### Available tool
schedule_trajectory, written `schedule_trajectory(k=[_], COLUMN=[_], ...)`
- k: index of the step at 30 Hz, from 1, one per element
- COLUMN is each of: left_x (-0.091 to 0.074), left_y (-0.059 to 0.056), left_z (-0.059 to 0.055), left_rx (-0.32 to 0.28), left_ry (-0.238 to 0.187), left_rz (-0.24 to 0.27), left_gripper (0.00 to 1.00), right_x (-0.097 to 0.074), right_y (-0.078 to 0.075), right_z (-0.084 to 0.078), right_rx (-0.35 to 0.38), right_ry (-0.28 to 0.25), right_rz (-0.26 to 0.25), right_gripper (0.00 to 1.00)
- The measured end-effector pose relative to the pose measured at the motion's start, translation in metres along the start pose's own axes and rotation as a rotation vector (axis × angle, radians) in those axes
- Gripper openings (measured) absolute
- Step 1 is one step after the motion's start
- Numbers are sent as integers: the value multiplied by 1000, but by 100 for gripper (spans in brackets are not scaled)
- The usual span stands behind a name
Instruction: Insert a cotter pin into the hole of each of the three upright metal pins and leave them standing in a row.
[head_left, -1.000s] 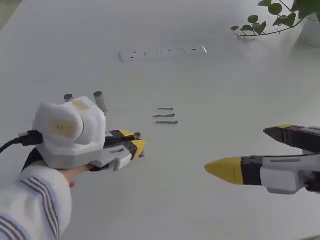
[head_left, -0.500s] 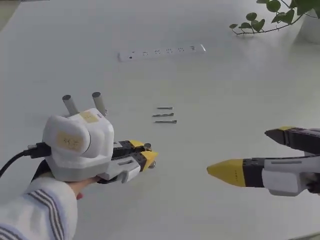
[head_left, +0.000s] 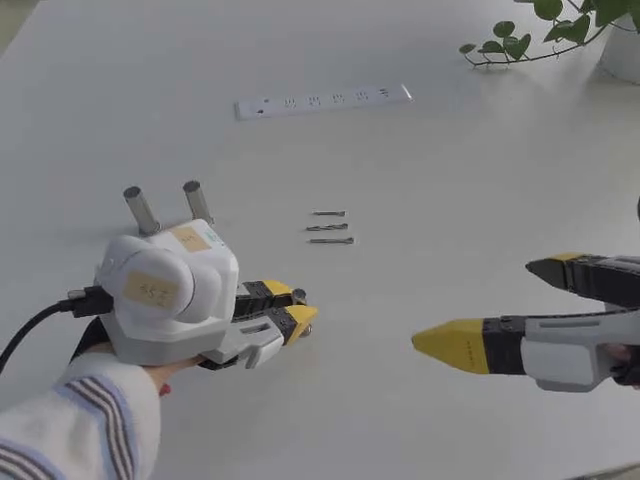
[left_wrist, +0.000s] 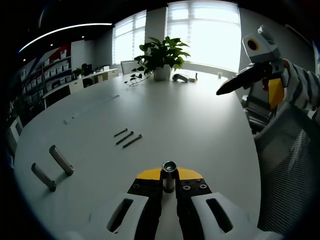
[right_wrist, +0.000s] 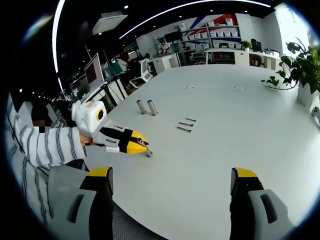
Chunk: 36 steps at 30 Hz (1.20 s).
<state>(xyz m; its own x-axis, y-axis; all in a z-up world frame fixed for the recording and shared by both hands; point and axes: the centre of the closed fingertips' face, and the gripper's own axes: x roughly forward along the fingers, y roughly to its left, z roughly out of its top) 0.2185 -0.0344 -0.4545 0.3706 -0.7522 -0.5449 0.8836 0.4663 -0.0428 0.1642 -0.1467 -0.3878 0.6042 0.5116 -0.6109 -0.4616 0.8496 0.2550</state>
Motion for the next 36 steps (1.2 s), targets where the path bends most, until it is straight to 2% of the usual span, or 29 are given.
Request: schedule_trajectory(k=[9,24,26,28,31,36], left_x=[1,2,2,2,0,-7], left_y=[-2,-1,-3,-4,-5,-5], left_z=[-5,-4,-3,-1,1,4], left_rx=[2,-10,-47,-45,-42,-42], left_ry=[8,-8,-22,-34,-39,-50], left_rz=[-6,-21,-28,-28,-35,-38], left_gripper=[5,6,6,7,13,29], right_x=[1,2,3,3,2,1], right_y=[-2,-5,-5,-5,-5,-4], right_z=[2,2,1,1,2,3], right_rx=[5,1,2,0,2,-2], right_ry=[-5,1,2,3,0,-3], right_rz=[-1,1,0,0,-1,-4], right_gripper=[96,96,96,96,96,96])
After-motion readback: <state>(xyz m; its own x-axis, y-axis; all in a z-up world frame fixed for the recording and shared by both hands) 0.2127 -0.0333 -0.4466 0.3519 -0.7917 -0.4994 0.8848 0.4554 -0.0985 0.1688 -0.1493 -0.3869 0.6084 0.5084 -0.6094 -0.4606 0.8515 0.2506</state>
